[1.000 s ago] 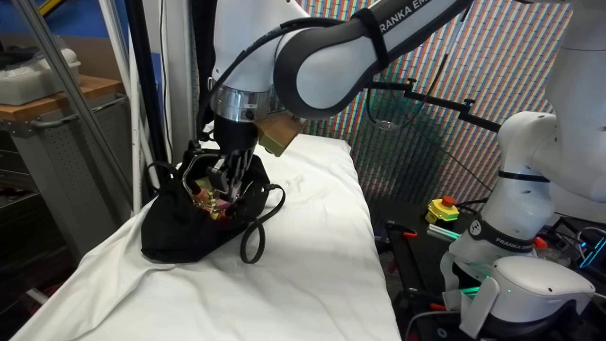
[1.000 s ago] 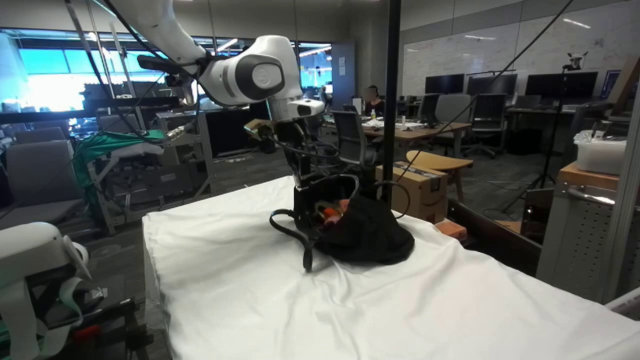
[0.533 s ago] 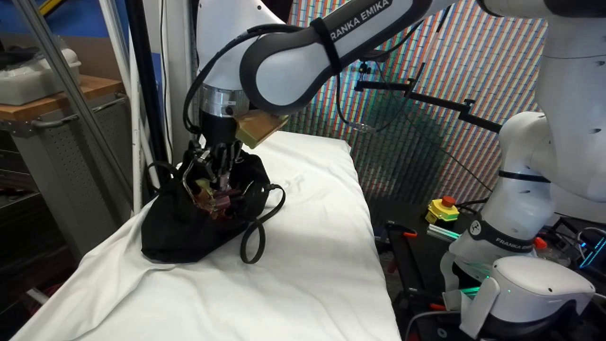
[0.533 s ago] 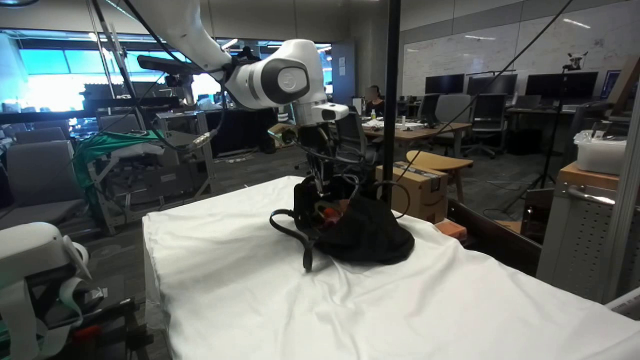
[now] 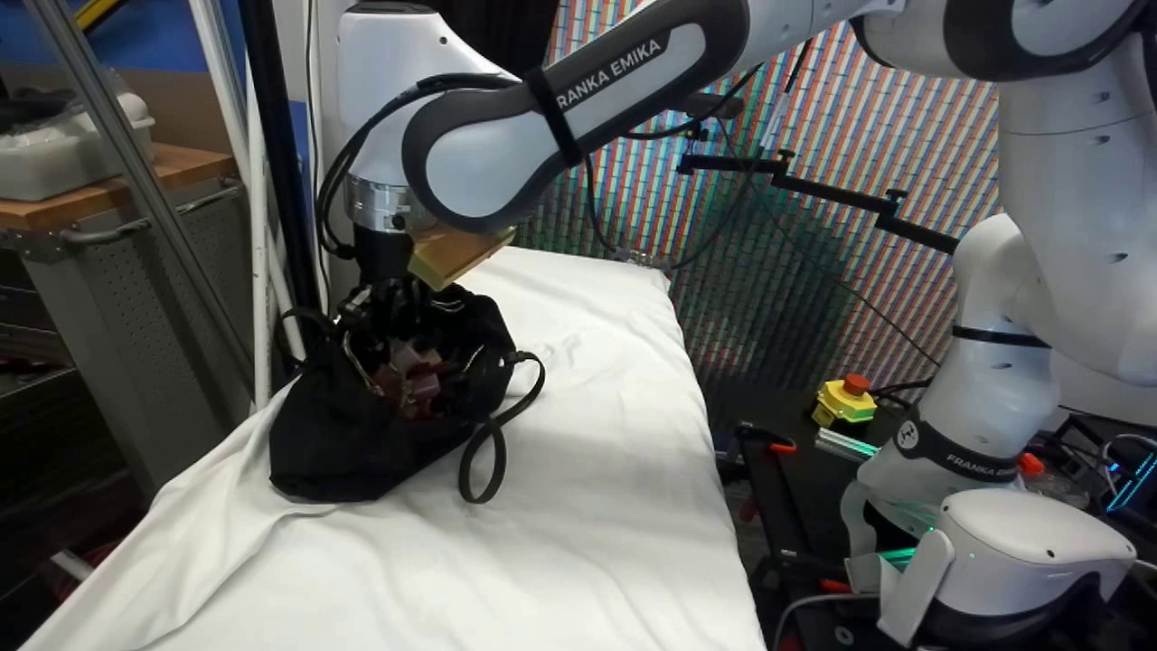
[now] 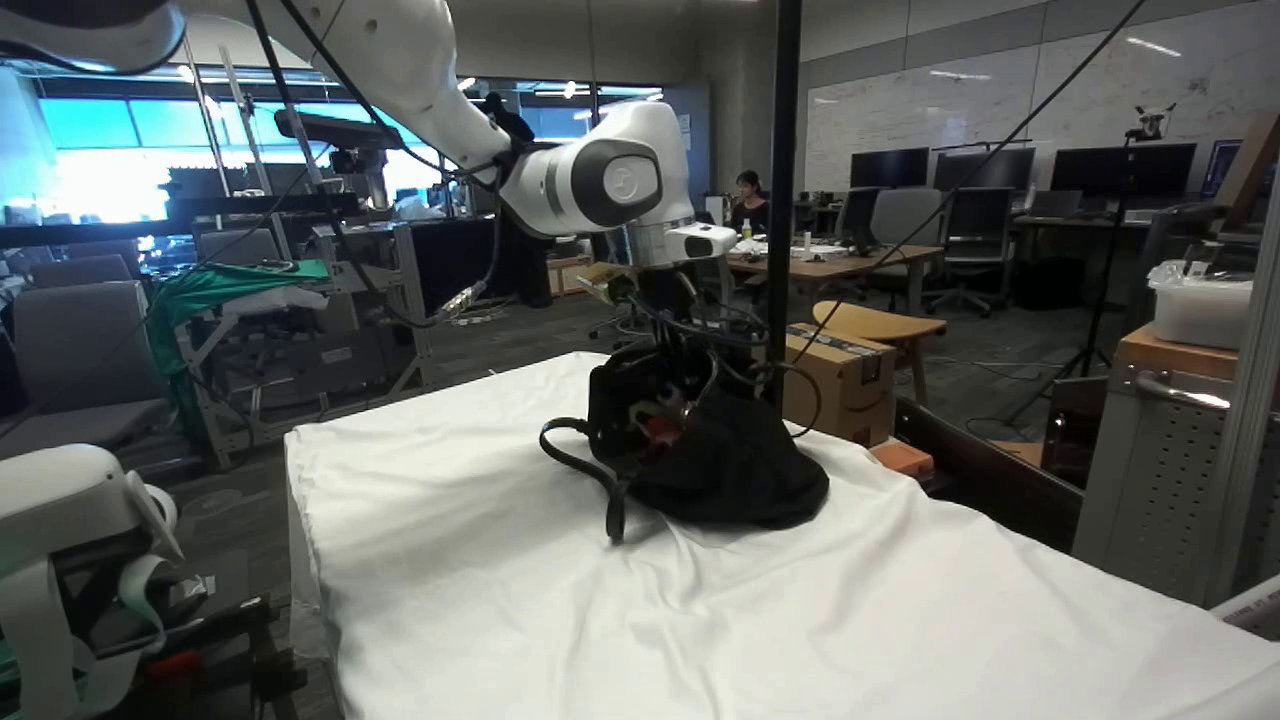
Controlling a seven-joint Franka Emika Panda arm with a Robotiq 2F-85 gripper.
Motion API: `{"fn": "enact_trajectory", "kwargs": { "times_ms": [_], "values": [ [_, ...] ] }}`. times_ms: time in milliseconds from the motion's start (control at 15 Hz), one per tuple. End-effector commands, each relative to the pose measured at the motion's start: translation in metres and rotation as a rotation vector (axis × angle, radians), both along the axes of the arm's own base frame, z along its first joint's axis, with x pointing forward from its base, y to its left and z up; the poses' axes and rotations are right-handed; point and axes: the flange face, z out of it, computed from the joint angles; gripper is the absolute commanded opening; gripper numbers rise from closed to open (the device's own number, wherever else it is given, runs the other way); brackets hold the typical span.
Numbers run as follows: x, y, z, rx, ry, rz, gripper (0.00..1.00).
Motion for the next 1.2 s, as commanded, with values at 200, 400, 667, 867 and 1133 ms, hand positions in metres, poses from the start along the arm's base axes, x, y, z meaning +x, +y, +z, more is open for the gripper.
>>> {"fn": "enact_trajectory", "kwargs": {
  "times_ms": [200,400,667,867,1133],
  "values": [
    [0.0,-0.004,0.009,0.017,0.063,0.054,1.0],
    [-0.027,0.005,0.016,0.046,0.131,0.166,1.0],
    [-0.082,0.024,0.026,0.088,0.264,0.294,1.0],
    [-0.138,0.039,0.034,0.124,0.342,0.341,1.0],
    [-0.208,0.052,0.039,0.162,0.387,0.352,1.0]
  ]
}}
